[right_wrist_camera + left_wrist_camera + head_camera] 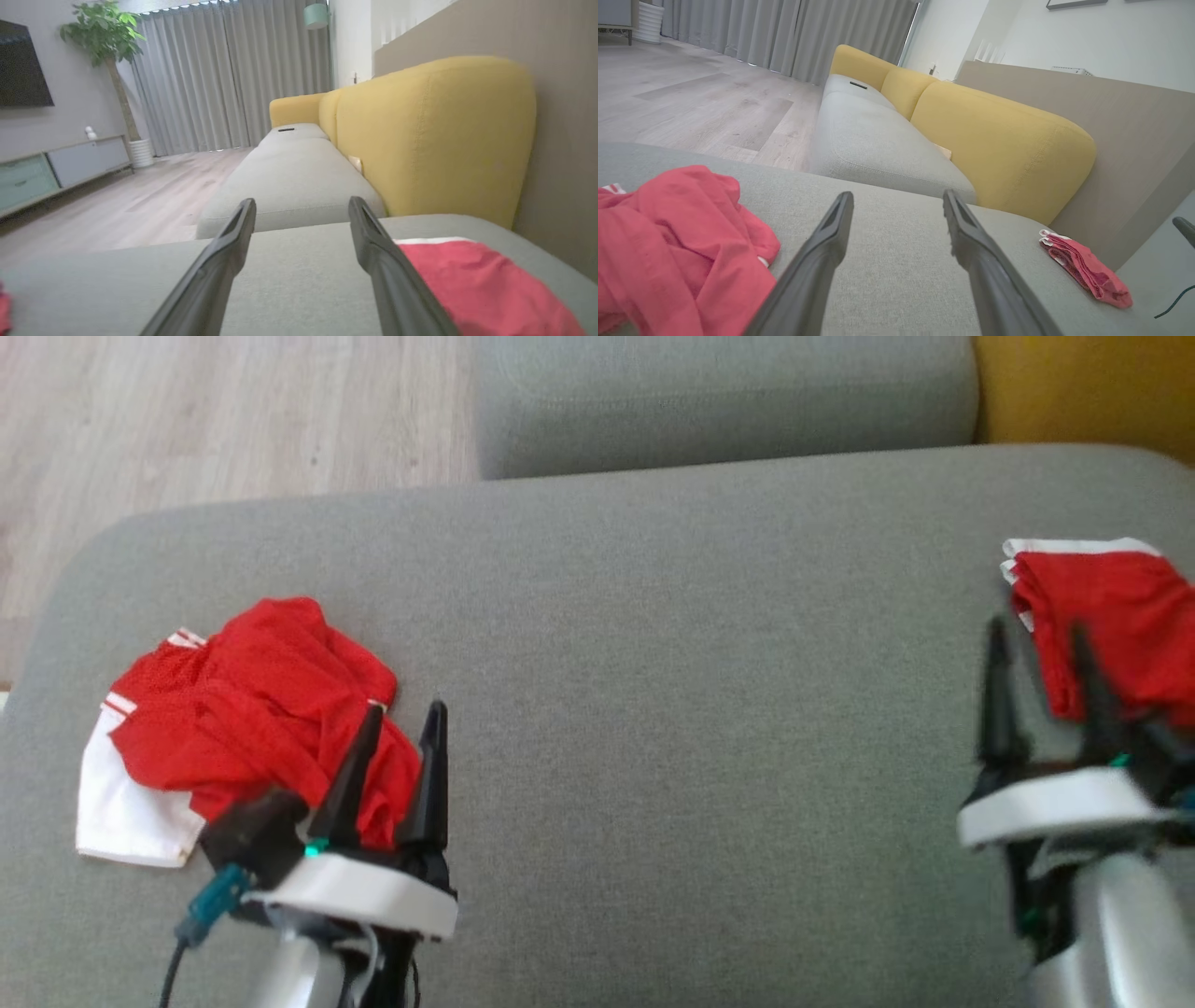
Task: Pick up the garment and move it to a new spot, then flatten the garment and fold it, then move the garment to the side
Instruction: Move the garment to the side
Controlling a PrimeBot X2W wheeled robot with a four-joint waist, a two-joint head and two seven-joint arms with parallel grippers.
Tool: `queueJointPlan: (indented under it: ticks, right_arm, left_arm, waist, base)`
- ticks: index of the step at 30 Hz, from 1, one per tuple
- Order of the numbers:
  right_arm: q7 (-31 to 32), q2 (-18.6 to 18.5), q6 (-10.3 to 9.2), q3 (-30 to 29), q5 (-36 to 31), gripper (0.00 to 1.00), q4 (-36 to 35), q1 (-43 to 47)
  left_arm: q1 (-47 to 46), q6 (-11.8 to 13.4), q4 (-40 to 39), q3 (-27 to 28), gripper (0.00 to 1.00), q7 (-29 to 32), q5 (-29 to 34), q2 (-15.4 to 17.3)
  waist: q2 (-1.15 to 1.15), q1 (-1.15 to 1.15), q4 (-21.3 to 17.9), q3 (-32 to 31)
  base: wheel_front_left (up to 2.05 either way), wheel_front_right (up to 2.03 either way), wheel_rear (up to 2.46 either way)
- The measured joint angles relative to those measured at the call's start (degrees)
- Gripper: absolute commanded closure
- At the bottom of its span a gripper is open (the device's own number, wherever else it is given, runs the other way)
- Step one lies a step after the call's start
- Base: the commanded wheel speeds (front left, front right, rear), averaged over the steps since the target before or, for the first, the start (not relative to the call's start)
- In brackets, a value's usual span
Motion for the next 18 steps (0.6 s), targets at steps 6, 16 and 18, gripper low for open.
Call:
queueJointPlan:
  ticks: [6, 16, 18]
  right_arm:
    - [-3.4, 0.2, 0.00, 5.6, 4.6, 0.00, 1.4, 5.2]
    - [-5.6, 0.2, 0.00, 5.1, 4.0, 0.00, 3.5, 9.7]
    - [-5.7, 0.2, 0.00, 5.1, 4.0, 0.00, 3.7, 9.7]
  left_arm:
    - [2.7, -0.1, 0.2, -0.2, 0.00, 0.0, 0.9, 0.0]
    - [5.4, -0.1, 0.4, 0.2, 0.00, 0.0, 0.8, 0.1]
    - [5.4, -0.1, 0.4, 0.3, 0.00, 0.0, 0.8, 0.1]
  waist:
    - [0.00, 0.00, 0.5, -1.7]
    - [0.00, 0.00, 1.3, -2.9]
    - [0.00, 0.00, 1.4, -3.0]
  base:
    - [0.00, 0.00, 0.00]
    - [0.00, 0.00, 0.00]
    - [0.00, 0.00, 0.00]
